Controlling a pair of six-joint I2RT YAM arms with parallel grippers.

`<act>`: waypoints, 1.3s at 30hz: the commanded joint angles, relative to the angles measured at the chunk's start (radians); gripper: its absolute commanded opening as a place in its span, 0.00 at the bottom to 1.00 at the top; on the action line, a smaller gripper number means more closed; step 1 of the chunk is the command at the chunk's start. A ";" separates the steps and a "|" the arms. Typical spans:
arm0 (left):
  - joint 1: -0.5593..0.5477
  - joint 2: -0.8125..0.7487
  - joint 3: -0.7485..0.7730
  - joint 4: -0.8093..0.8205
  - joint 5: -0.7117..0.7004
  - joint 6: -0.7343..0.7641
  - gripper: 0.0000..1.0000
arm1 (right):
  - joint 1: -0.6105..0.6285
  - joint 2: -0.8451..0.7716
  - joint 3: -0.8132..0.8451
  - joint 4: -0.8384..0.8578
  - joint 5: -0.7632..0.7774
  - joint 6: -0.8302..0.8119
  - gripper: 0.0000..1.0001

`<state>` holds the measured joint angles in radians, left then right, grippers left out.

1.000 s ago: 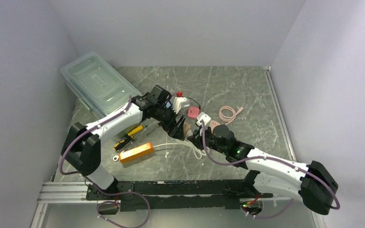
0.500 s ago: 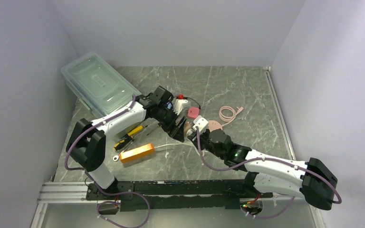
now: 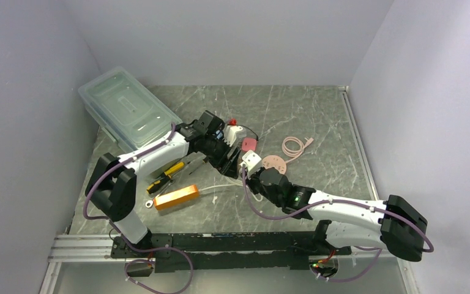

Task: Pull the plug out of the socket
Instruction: Remove the plug from the socket.

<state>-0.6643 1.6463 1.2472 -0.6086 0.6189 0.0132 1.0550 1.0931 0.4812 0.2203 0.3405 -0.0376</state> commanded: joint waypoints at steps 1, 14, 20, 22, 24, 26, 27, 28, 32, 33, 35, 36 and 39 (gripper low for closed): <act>-0.025 -0.010 0.009 0.014 -0.011 0.003 0.57 | 0.005 -0.012 0.072 0.080 0.052 -0.002 0.00; -0.044 -0.037 -0.015 0.036 -0.208 -0.007 0.00 | 0.005 0.067 0.135 0.047 -0.039 0.084 0.00; -0.044 -0.037 -0.013 0.027 -0.279 -0.029 0.00 | 0.006 0.093 0.158 0.043 -0.075 0.139 0.00; -0.044 -0.043 -0.014 0.034 -0.245 -0.025 0.09 | 0.007 0.078 0.149 0.043 -0.079 0.143 0.00; -0.044 -0.052 -0.019 0.043 -0.211 -0.009 0.24 | 0.006 0.068 0.148 0.039 -0.074 0.140 0.00; -0.043 -0.060 -0.025 0.052 -0.189 0.013 0.36 | 0.005 0.069 0.151 0.026 -0.062 0.139 0.00; -0.044 -0.065 -0.027 0.054 -0.185 0.015 0.45 | 0.005 0.070 0.154 0.018 -0.057 0.138 0.00; -0.043 -0.067 -0.029 0.056 -0.180 0.020 0.52 | 0.005 0.073 0.157 0.014 -0.054 0.140 0.00; -0.051 -0.074 -0.030 0.051 -0.182 0.041 0.68 | 0.005 0.075 0.162 0.006 -0.057 0.142 0.00; -0.053 -0.075 -0.030 0.048 -0.186 0.046 0.70 | 0.005 0.078 0.164 0.001 -0.056 0.140 0.00; -0.059 -0.075 -0.027 0.042 -0.196 0.059 0.77 | 0.005 0.082 0.170 -0.008 -0.052 0.139 0.00; -0.064 -0.076 -0.029 0.039 -0.206 0.063 0.80 | 0.005 0.087 0.175 -0.013 -0.053 0.140 0.00; -0.076 -0.082 -0.034 0.041 -0.230 0.074 0.82 | 0.005 0.100 0.186 -0.023 -0.059 0.143 0.00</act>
<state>-0.7177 1.6070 1.2167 -0.6044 0.4191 0.0441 1.0531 1.2079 0.5911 0.1123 0.3046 0.0837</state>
